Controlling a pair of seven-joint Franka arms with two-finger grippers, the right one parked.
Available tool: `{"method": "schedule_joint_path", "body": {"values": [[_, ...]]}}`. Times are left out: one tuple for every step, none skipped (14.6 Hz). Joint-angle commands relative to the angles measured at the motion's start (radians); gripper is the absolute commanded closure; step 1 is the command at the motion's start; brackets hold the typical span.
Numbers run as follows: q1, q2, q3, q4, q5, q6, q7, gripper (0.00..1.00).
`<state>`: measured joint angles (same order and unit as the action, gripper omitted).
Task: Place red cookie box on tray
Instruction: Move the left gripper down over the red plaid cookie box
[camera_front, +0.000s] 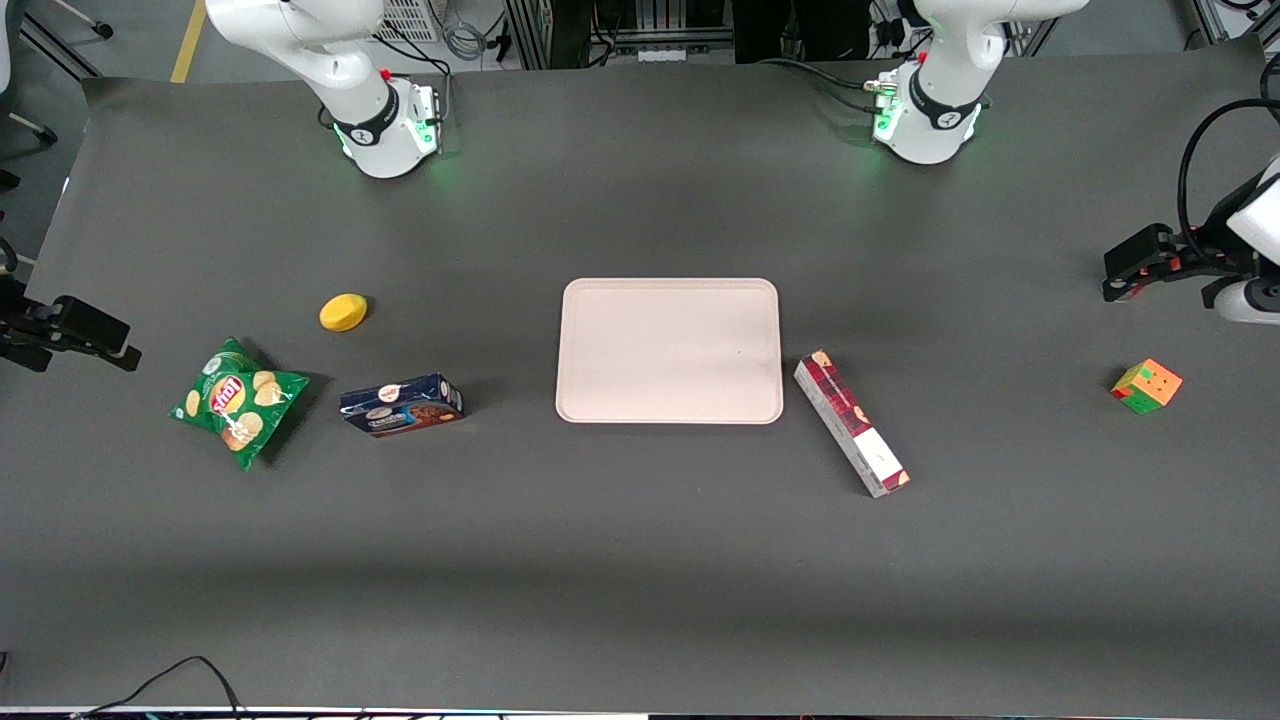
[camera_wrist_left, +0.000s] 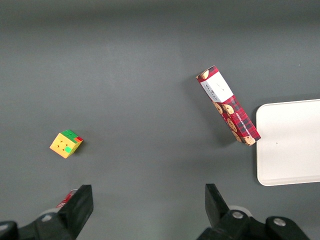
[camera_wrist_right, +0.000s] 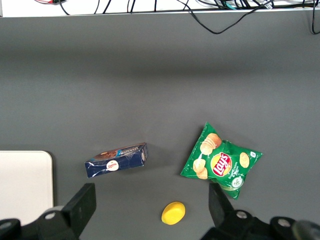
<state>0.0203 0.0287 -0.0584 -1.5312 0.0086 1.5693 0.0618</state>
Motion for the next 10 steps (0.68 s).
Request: {"method": "schedule_joint_path", "body": {"values": [[-0.010,0.011,0.008,0.028,0.005,-0.020,0.009,0.00],[-0.010,0.011,0.008,0.026,0.005,-0.020,0.009,0.00],[-0.010,0.013,0.008,0.028,0.010,-0.020,0.009,0.00],[-0.011,0.013,0.008,0.028,0.007,-0.020,0.007,0.00],[-0.010,0.013,0.008,0.026,0.002,-0.021,0.009,0.00],[-0.011,0.013,0.008,0.025,0.002,-0.028,0.009,0.00],[-0.011,0.013,0.005,0.023,0.002,-0.031,0.003,0.00],[-0.013,0.013,0.000,0.014,-0.002,-0.034,-0.005,0.00],[-0.014,0.013,0.000,0.002,-0.018,-0.046,-0.014,0.00],[-0.020,0.013,0.000,-0.007,-0.036,-0.051,-0.048,0.00]]}}
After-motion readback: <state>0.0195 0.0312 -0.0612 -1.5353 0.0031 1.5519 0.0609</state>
